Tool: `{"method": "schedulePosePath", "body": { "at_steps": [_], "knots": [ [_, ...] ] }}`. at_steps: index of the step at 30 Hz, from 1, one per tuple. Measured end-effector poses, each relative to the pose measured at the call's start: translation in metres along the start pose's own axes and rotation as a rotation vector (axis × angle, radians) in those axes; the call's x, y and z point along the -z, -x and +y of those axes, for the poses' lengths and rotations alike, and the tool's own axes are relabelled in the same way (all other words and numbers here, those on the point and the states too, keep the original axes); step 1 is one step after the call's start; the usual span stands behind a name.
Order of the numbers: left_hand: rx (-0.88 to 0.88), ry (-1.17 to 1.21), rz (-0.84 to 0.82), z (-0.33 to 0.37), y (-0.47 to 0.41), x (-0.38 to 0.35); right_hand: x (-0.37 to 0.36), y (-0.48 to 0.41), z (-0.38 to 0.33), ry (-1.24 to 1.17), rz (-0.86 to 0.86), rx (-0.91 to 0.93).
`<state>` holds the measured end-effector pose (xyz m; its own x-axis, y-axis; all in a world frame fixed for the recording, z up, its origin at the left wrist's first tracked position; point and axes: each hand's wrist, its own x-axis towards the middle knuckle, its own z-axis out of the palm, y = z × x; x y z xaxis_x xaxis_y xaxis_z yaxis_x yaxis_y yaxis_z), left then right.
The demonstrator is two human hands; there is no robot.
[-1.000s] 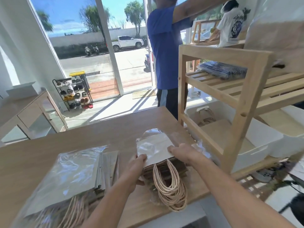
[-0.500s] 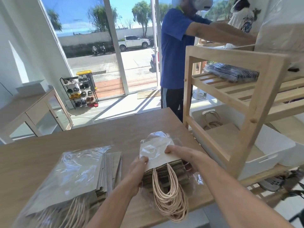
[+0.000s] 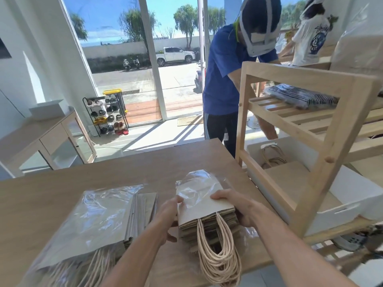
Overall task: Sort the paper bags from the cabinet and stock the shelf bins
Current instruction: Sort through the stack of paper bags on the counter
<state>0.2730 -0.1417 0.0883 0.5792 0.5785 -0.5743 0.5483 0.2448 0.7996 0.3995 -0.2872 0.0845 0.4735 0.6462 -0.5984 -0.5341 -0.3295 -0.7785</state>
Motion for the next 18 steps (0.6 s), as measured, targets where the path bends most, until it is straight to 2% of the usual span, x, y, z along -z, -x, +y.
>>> {"method": "schedulePosePath", "body": {
  "at_steps": [6, 10, 14, 18],
  "knots": [
    [-0.007, 0.155, 0.012, 0.007, -0.017, -0.007, -0.007, -0.011, 0.0, -0.012, 0.015, 0.02],
    [-0.06, 0.177, 0.05, 0.008, -0.032, -0.004, -0.009, -0.015, 0.0, 0.006, 0.061, 0.048],
    [-0.082, 0.161, 0.015, 0.011, -0.044, 0.001, -0.005, -0.01, 0.0, -0.029, 0.116, 0.125],
    [-0.132, 0.1, 0.03, 0.012, -0.048, 0.009, -0.005, 0.008, -0.004, -0.001, 0.051, 0.171]
  ]
}}
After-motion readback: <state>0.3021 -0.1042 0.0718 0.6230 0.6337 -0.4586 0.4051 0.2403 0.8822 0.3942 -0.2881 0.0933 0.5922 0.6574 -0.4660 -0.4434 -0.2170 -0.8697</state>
